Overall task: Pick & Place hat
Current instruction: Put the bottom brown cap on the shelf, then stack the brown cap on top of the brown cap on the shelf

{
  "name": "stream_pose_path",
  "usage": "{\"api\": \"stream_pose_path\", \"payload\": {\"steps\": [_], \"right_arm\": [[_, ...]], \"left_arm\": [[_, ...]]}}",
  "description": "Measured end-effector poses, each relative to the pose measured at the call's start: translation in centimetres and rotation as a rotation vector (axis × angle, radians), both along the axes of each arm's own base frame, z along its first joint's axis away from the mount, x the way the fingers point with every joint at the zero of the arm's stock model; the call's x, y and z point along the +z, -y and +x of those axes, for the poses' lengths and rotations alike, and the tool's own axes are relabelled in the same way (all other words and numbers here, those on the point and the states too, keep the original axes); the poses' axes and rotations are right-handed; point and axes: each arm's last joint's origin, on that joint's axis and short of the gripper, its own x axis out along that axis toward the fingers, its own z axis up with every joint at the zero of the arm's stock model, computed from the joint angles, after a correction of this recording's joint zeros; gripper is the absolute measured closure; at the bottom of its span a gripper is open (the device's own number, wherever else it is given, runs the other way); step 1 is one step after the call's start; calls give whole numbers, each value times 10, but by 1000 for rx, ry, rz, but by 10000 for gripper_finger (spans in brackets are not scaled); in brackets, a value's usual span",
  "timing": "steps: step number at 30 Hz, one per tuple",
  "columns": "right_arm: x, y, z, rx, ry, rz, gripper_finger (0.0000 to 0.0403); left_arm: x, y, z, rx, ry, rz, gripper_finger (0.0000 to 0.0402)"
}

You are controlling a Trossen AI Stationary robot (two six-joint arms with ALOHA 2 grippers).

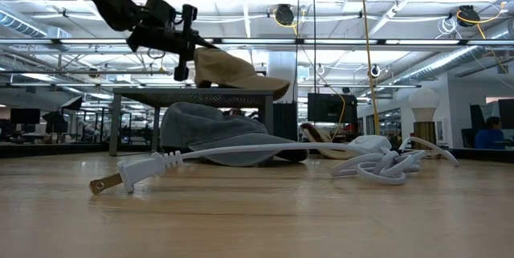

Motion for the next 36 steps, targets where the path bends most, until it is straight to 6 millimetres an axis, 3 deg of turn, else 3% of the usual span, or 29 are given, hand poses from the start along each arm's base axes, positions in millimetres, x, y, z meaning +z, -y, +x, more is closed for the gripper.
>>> {"api": "stream_pose_path", "payload": {"steps": [4,16,28,36], "right_arm": [[0,0,0,0,0,0,202],[0,-2,0,56,-1,31,202],[0,-2,0,56,-1,32,202],[0,-2,0,55,-1,25,202]], "left_arm": [[-1,5,0,21,-44,14,370],[-1,-2,-8,80,-55,39,232],[-11,-8,-26,138,-139,-42,141],[9,-3,-38,145,-89,8,104]]}}
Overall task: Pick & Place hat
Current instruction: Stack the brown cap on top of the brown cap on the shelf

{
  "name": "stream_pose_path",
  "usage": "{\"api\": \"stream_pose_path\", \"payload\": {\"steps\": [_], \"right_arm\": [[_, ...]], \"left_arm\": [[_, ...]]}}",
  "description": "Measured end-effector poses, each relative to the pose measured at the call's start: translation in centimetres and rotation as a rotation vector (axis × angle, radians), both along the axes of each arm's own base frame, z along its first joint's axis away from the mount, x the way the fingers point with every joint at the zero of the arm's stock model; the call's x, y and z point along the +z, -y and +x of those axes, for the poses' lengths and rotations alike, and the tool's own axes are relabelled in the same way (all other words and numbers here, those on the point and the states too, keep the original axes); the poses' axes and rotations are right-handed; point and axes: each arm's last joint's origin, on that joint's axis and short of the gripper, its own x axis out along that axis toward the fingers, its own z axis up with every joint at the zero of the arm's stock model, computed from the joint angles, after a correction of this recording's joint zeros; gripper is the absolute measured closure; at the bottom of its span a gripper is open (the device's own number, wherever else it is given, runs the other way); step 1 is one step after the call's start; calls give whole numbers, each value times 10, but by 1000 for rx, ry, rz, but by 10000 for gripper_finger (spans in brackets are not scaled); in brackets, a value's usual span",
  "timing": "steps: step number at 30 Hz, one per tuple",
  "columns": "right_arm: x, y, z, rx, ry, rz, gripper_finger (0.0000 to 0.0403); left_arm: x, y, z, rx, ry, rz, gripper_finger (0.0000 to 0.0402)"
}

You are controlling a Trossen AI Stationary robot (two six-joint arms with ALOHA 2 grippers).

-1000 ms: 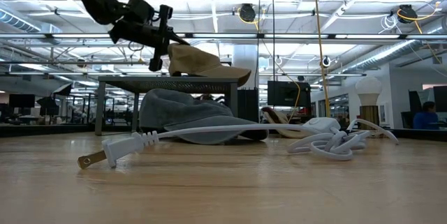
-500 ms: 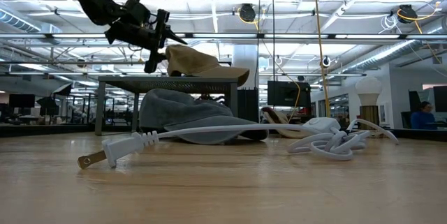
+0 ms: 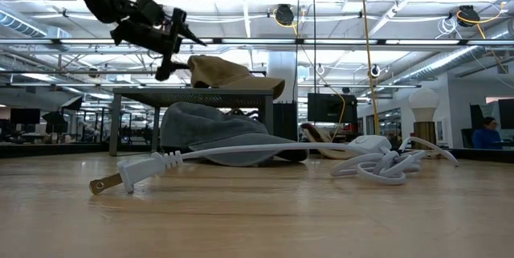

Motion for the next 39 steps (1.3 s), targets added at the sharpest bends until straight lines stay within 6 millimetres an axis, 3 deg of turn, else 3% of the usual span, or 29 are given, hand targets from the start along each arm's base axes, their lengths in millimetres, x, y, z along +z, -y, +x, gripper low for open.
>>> {"api": "stream_pose_path", "payload": {"steps": [10,18,24,29,39], "right_arm": [[0,0,0,-13,6,-107,202],[-9,4,3,-123,-83,-319,202],[-14,4,7,-55,-332,-579,198],[-16,6,18,36,-578,-771,165],[-32,11,29,235,-959,-1047,102]], "left_arm": [[48,27,-26,33,79,162,91],[90,73,-41,4,173,305,111],[114,107,-51,-31,252,363,123],[127,130,-59,-54,308,379,117],[134,142,-61,-37,367,180,111]]}}
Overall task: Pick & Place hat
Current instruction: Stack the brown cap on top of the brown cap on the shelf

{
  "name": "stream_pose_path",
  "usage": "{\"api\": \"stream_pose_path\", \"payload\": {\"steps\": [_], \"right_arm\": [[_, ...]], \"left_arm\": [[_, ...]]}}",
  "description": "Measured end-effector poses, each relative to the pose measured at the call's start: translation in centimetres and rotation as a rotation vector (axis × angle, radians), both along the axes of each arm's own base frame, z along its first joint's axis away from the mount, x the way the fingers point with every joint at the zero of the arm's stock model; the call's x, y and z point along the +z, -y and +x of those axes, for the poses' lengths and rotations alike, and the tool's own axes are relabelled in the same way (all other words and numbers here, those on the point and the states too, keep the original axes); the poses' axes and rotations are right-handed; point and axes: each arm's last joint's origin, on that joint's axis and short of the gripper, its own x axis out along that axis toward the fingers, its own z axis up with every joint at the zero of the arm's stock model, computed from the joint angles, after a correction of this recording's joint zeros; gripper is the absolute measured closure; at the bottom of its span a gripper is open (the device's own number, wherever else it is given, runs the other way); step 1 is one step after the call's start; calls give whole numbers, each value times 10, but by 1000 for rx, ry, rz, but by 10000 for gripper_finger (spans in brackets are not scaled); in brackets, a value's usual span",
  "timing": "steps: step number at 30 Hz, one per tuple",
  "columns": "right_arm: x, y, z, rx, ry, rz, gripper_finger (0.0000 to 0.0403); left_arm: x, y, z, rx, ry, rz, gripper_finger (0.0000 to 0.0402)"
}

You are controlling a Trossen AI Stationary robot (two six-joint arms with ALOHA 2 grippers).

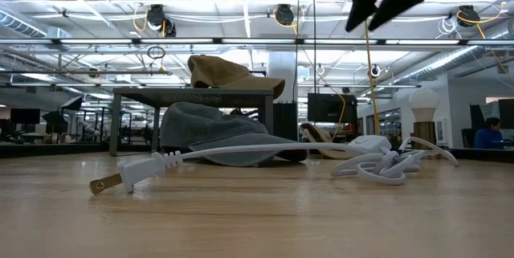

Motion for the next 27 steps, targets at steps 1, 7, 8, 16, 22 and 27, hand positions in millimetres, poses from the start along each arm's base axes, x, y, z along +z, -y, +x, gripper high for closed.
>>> {"api": "stream_pose_path", "payload": {"steps": [1,7,8,16,22,27], "right_arm": [[-3,0,0,5,-34,-19,100],[-19,3,3,46,-193,-140,103],[-24,4,4,62,-215,-153,104],[-80,8,10,111,-317,-286,103],[-124,17,5,110,-339,-313,109],[-152,28,-5,140,-387,-390,110]], "left_arm": [[0,0,0,2,2,-34,113],[-1,-2,2,8,8,-129,123],[-1,-2,2,5,8,-128,124],[-1,3,5,-91,-6,-93,115],[-1,7,7,-154,-15,-57,106],[-1,7,7,-170,-14,-76,111]]}}
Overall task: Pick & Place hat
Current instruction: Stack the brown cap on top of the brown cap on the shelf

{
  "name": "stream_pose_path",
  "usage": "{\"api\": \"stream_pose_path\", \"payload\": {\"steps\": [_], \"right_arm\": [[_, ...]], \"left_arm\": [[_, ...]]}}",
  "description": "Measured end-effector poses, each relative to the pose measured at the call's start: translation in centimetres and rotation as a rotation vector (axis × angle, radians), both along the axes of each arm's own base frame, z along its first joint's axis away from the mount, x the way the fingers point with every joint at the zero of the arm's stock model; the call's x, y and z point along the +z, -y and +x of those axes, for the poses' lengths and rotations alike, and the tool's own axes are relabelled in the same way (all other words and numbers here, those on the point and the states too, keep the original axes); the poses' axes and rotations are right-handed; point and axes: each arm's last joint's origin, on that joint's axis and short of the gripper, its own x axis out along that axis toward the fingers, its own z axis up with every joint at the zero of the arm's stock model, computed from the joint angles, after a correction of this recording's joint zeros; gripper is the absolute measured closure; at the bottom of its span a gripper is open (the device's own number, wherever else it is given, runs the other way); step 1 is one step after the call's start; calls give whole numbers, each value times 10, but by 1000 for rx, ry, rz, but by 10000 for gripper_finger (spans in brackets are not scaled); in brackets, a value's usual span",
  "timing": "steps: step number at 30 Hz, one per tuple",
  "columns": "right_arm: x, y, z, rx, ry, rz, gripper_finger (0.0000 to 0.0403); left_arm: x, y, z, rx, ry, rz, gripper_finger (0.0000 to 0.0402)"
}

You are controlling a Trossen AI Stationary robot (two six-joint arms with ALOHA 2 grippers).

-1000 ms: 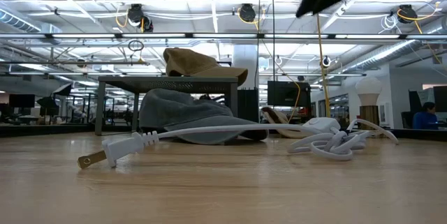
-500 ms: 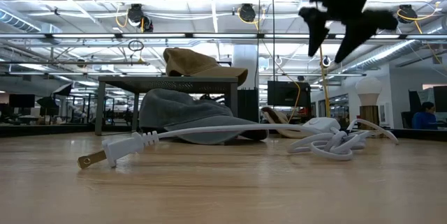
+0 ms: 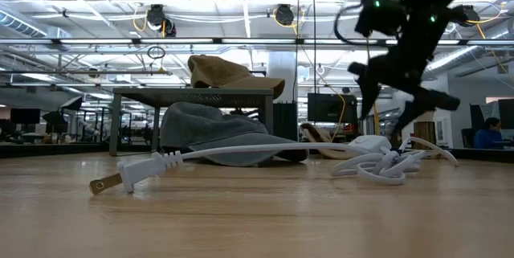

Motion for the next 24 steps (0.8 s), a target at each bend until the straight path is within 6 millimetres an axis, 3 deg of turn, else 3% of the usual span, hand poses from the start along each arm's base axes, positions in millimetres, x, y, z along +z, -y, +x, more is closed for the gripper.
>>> {"api": "stream_pose_path", "payload": {"steps": [11,20,24], "right_arm": [[-34,31,-14,60,-52,-111,110],[-54,45,5,119,-41,-160,115],[-56,45,7,147,-55,-174,149]], "left_arm": [[1,0,0,-5,3,3,123],[2,1,0,-11,12,12,104],[2,1,0,-21,9,-7,105]]}}
